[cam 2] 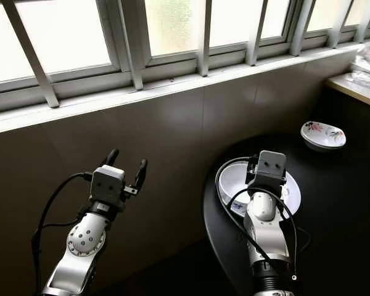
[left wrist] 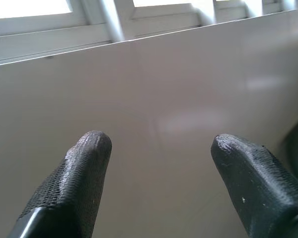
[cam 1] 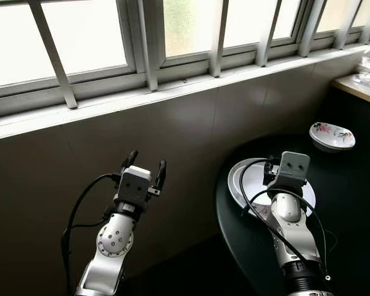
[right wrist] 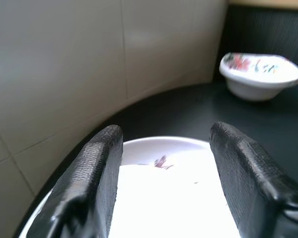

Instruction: Kitchen organization

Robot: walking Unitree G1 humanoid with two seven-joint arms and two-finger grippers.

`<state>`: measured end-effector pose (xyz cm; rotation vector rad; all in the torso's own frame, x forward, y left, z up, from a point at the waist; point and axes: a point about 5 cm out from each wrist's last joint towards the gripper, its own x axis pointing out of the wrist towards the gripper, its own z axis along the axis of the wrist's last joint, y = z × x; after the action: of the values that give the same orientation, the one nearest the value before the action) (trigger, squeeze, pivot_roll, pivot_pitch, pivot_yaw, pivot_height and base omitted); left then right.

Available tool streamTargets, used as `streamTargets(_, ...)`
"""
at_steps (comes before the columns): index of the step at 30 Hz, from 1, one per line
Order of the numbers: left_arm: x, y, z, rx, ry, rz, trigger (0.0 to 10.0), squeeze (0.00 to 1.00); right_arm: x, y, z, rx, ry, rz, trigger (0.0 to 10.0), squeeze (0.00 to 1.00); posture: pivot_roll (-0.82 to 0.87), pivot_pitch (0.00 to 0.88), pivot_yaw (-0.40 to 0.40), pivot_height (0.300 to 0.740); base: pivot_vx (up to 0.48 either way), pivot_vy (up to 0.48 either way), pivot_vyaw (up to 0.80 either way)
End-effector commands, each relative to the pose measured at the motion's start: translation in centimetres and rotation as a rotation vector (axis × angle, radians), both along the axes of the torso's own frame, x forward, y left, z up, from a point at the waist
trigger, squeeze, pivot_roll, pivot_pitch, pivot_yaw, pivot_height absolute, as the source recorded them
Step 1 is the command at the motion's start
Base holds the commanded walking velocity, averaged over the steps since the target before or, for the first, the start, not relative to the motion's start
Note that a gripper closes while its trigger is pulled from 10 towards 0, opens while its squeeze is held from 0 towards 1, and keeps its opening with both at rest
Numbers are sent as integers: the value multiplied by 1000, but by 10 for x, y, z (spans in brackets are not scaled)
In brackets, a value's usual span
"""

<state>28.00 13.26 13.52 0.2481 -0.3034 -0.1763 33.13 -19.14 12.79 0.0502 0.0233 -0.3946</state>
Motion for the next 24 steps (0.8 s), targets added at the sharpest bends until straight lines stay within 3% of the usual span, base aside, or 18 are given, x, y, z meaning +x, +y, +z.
streamTargets(1,-1,0,-4,15,19,-3,10000,0,1,-3,-4,57,33,-31,10000,0,-35,0,15,740,0,0,0)
streamTargets(3,-1,0,-6,16,25,-2,10000,0,0,-9,-12,134,83,-70,10000,0,-35,0,15,740,0,0,-800)
streamTargets(12,-1,-1,-8,17,34,-3,10000,0,1,-9,-7,88,72,-36,10000,0,-40,0,16,740,0,0,-794)
streamTargets(21,-1,-1,-9,21,42,-3,10000,0,1,-13,-6,73,110,-52,10000,0,-41,0,15,740,0,0,0)
streamTargets(24,-1,-1,-10,21,43,-1,10000,0,1,-14,-11,118,142,-61,10000,0,-40,0,14,740,0,0,-752)
